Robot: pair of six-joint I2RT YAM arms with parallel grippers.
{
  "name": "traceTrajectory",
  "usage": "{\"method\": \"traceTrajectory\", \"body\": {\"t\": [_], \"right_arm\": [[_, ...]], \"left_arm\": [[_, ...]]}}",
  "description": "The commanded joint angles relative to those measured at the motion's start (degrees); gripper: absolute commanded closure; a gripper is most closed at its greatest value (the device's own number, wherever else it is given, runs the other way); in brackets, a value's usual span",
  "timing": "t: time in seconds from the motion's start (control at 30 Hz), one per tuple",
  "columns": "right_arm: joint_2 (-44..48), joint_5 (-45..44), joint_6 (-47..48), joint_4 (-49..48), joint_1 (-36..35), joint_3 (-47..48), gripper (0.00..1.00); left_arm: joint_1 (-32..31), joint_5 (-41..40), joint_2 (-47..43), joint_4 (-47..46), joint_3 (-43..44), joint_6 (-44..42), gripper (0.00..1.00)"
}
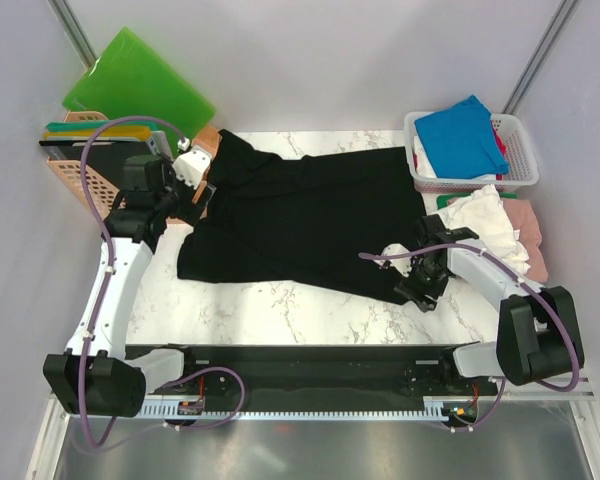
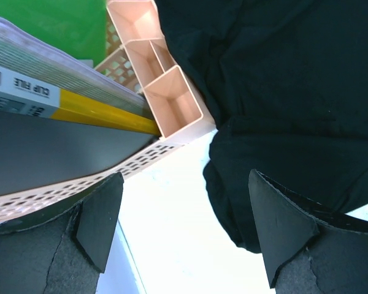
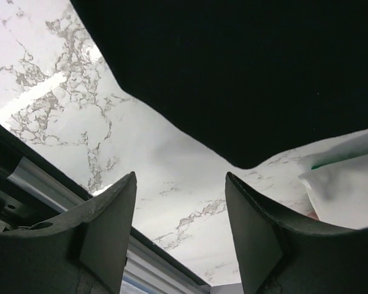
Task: Fold and stack the t-shirts
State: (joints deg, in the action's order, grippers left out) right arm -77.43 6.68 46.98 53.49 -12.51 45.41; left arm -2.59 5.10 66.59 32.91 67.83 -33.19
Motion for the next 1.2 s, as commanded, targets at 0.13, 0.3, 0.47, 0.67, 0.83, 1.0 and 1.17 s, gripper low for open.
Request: {"method": "traceTrajectory", "body": {"t": [0.13,0.3,0.47,0.67,0.83,1.0,1.17], "right_arm": [[-3.43,4.92,1.09,-2.25,-0.84,3.28,0.34],[-6.41,6.41,0.66,-3.83,-2.43,3.37,0.35],[-7.21,8.62,-0.84,-3.31,-5.94,5.83,0.36],[-8.70,8.79,-2.42,-4.10,-10.60,6.36,0.36],[-13.71,10.02,-2.51,-4.80,-10.95,6.54,0.42],[-16.52,10.99,-2.33,-5.33,-10.95,6.10,0.52],[-17.50,10.81,-2.68,-4.98,-10.95,6.53,1.00]], "left_arm": [[0.48,0.44,-0.32,0.23,-0.77,3.75,0.10],[0.39,1.05,1.09,0.05,-1.30,4.10,0.10],[0.39,1.49,1.97,-0.74,-2.53,4.89,0.09],[0.39,0.79,2.58,-1.09,-2.97,4.45,0.09],[0.48,0.44,2.58,-1.00,-3.06,4.19,0.09],[0.39,-0.71,2.49,-1.00,-2.97,3.13,0.09],[0.39,-0.36,2.58,-1.00,-3.23,3.22,0.09]]}}
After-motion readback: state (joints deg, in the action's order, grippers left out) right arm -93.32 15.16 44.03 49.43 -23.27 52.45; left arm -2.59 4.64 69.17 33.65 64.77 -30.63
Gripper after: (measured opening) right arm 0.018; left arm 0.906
